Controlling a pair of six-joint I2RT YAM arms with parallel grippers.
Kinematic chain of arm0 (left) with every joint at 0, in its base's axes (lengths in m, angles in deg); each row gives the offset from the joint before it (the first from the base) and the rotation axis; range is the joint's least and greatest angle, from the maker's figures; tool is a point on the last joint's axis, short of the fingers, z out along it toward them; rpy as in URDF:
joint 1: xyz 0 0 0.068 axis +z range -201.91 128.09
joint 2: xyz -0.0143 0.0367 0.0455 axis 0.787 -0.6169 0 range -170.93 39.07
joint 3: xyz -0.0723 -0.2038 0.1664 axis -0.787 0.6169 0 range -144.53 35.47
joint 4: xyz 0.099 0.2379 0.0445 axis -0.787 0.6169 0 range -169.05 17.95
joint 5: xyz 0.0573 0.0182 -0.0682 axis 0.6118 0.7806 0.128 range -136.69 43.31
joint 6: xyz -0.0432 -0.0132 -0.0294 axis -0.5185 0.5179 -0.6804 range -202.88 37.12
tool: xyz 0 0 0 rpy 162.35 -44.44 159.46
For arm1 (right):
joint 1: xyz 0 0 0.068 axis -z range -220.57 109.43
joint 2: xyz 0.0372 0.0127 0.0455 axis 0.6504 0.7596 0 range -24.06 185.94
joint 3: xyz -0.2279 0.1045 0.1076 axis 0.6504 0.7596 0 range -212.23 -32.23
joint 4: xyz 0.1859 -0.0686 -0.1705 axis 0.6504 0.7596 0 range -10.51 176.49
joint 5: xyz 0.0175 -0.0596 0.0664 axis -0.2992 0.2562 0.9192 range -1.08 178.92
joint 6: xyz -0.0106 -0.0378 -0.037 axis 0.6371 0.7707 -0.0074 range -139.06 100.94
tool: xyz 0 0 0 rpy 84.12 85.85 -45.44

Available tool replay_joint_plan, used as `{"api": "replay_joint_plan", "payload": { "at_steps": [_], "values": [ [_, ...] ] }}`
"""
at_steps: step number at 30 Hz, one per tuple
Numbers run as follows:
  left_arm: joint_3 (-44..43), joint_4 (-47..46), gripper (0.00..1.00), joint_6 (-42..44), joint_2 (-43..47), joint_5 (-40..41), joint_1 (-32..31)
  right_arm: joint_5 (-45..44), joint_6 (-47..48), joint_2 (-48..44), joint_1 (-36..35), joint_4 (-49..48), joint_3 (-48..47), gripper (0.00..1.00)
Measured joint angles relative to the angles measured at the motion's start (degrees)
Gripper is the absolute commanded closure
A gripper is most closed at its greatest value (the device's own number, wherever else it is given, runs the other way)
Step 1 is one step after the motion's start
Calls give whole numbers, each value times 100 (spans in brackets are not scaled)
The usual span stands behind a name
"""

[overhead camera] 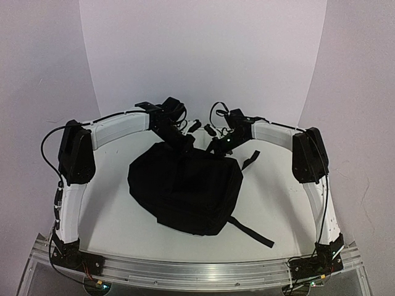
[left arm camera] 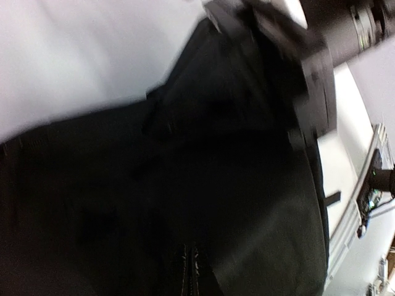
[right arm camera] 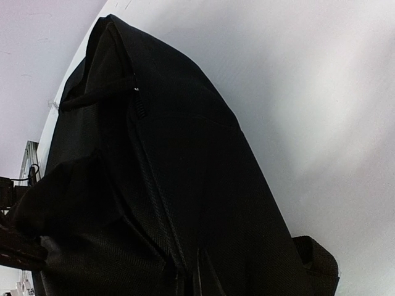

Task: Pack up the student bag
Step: Zip the student bag at the center of the board.

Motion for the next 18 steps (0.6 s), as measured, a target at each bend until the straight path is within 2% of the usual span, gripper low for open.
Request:
{"api": "replay_joint_plan", "payload": {
  "at_steps": [7, 18],
  "values": [
    [1199, -168, 100, -296, 979, -90, -142, -86, -72, 2, -1, 62, -44, 100],
    [2616, -434, 100, -816, 1794, -170, -420, -150, -132, 26, 27, 80, -71, 100]
  ]
}}
